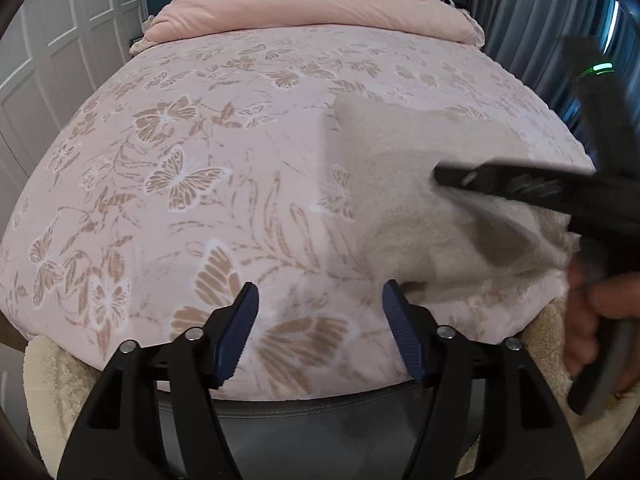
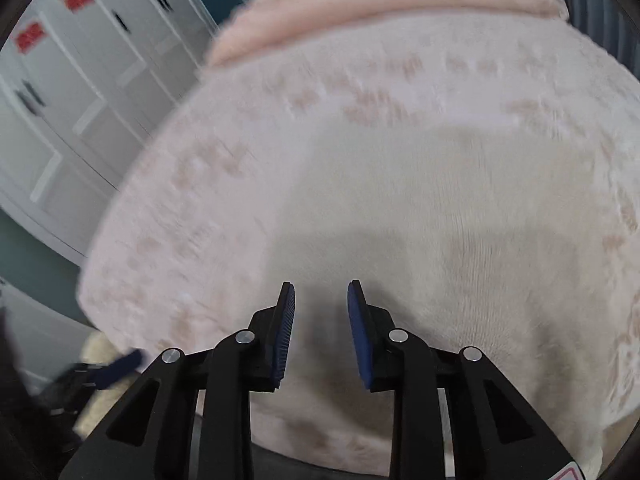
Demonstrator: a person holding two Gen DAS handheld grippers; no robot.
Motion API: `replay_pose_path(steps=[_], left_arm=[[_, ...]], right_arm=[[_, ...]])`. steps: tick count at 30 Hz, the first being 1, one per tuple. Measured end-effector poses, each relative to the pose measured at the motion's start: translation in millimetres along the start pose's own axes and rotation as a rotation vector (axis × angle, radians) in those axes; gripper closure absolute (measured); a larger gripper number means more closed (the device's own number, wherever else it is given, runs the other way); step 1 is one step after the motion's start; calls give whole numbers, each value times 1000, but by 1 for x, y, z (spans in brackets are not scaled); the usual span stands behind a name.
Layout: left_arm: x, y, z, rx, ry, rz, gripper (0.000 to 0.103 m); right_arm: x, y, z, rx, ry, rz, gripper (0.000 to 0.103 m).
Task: Fold small clothes
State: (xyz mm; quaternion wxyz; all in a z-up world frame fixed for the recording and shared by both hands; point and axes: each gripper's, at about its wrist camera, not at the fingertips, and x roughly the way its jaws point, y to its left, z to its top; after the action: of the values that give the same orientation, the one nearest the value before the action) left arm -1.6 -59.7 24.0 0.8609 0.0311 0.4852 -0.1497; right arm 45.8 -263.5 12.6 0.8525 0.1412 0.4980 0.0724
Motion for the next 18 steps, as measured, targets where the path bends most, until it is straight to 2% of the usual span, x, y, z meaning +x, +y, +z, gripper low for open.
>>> replay_pose_path(steps=[2,3,5,8,10,11,13,14,16,17,18], left_arm=[[4,-4,2,1,2,-20,40],[5,-8,3,6,5,-26,40],[5,-18,7,26,6,-45,40],[-1,-36,16,67,-23,-62,39],[2,-44,21,81,-28,-70,36],[5,-48,24,83,-28,-68,35],[16,-57,31,84,-16,-74,35],[22,-62,33,82,-4,-75,35],[32,-70,38,75,16,-85,35],[36,-75,40,77,21,-83,35],[39,-77,41,81,26,-76,35]], right_arm=[[32,-7,-8,-29,96,-23,77],[34,-10,-8,-21,85,2,80],[9,-20,6,64,60,67,80],[-42,-48,21,135,-116,5,69],[-53,-88,29,226,-146,-58,57],[-50,-104,30,266,-130,-92,52],[-25,-138,33,338,-19,-174,51],[-15,-144,35,346,-1,-165,51],[1,-144,40,323,27,-109,65],[-2,-138,46,288,14,-110,94],[-8,-132,51,268,-17,-95,93]])
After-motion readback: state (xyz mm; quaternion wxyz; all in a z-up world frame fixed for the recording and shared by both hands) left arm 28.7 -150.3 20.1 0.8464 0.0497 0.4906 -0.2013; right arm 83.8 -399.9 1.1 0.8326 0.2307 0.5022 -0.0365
